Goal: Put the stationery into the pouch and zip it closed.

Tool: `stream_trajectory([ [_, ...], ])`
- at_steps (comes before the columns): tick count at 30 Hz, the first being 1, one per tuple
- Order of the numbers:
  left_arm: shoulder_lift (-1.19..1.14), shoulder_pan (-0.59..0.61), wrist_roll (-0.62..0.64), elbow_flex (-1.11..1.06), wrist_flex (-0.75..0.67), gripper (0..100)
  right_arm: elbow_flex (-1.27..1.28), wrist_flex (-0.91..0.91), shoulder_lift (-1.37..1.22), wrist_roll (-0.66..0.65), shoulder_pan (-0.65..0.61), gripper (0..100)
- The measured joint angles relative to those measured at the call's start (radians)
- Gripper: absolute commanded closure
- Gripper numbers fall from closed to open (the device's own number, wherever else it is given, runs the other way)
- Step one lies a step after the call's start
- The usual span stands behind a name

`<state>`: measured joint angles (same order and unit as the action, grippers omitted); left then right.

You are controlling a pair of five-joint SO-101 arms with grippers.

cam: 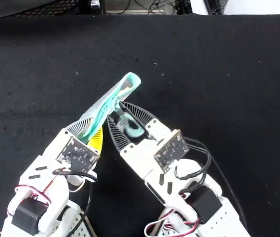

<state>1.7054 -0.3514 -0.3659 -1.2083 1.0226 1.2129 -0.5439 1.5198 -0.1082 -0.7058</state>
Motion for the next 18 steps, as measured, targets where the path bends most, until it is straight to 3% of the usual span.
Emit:
stream_trajectory([
  [18,0.000,0.000,0.000,0.000,0.000,97,0.038,0.092,-0.005,0.000,0.101,86.4],
])
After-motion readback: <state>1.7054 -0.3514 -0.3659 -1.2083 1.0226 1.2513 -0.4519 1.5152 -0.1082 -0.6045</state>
